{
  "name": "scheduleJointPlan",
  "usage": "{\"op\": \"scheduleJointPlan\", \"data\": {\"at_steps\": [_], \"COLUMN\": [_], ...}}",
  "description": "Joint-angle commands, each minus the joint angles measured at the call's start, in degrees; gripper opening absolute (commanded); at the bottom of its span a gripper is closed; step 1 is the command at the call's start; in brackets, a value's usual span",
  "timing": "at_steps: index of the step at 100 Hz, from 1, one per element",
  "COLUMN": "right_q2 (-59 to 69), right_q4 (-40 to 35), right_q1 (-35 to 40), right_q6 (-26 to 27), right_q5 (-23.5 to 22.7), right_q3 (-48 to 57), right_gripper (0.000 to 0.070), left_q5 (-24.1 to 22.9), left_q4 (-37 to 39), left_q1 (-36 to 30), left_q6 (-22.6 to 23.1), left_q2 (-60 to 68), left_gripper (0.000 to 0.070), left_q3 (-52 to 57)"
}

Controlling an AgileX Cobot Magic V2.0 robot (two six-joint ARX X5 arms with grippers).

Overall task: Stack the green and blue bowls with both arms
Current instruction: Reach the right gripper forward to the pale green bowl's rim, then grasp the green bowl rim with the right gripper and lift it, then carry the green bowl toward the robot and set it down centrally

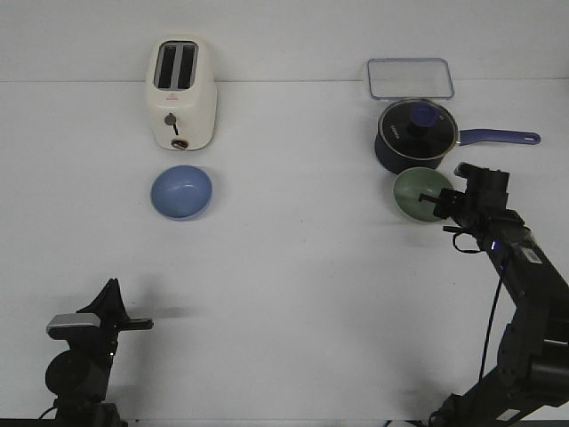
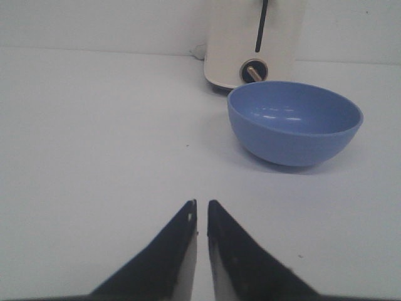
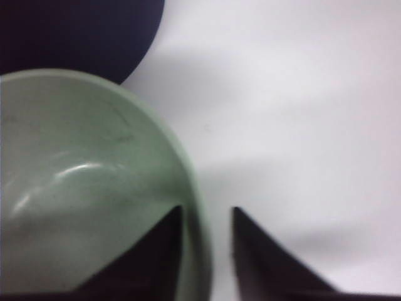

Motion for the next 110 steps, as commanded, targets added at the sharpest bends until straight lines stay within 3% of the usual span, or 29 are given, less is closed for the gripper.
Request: {"op": "scheduleJointPlan", "data": {"at_steps": [1,24,47,74,94,110], "right_q2": [1.16,-5.66,-23.61,-40.46,-40.04,-35.26], "right_q4": [0.76,-5.27,-10.29,-13.51,-8.5,-5.62], "right_q1": [-0.04,-0.13,4.61,24.83,41.62,48.92], "right_q6": [-0.2,-0.76,-0.44,3.52,8.04,10.1], "right_q5": [-0.2,-2.14,-6.1,-7.02,-0.83,3.32], "right_q3": [1.31,1.27,-3.69,-14.93,-21.81,-23.96], "right_gripper": [0.0,0.0,0.0,0.0,0.0,0.0], "left_q5": [0.07,0.07,0.07,0.07,0.07,0.07], "left_q4": [0.87,0.87,0.85,0.87,0.87,0.83], "left_q1": [0.04,0.04,0.04,0.04,0.04,0.04], "left_q6": [0.28,0.28,0.28,0.28,0.26,0.28], "left_q2": [-0.11,-0.11,-0.11,-0.11,-0.11,-0.11], "left_gripper": [0.0014,0.0014,0.0013,0.0014,0.0013,0.0014], "left_q3": [-1.11,-1.11,-1.11,-1.11,-1.11,-1.11]}}
